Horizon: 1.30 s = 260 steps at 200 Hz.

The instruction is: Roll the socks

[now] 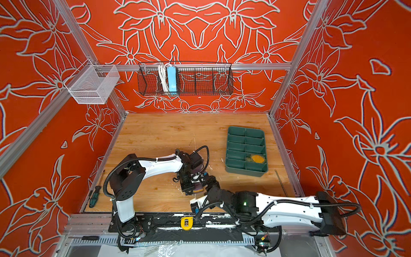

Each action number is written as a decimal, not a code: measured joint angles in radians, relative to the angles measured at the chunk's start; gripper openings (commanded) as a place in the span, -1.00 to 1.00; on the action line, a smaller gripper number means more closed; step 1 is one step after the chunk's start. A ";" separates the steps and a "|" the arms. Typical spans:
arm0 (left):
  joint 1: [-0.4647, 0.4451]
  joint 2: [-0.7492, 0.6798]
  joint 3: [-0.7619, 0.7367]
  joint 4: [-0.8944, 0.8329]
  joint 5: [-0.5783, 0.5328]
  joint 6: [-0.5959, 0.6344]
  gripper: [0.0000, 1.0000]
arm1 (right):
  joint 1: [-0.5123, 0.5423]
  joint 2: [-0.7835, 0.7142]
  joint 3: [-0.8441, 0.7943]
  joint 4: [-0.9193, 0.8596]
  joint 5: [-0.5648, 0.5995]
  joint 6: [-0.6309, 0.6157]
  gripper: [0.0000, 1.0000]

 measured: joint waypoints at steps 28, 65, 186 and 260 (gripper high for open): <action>0.002 0.000 0.000 0.000 0.003 -0.006 -1.00 | 0.036 0.201 -0.005 0.142 -0.003 0.037 0.68; 0.021 -0.006 -0.018 0.008 0.011 -0.004 -1.00 | 0.037 0.398 -0.008 0.406 0.090 0.072 0.57; 0.005 -0.006 -0.019 0.009 0.011 -0.009 -1.00 | 0.051 0.009 -0.027 -0.093 0.055 0.261 0.58; 0.005 -0.003 -0.016 0.005 0.011 -0.012 -1.00 | 0.017 0.288 -0.057 0.041 0.046 0.254 0.59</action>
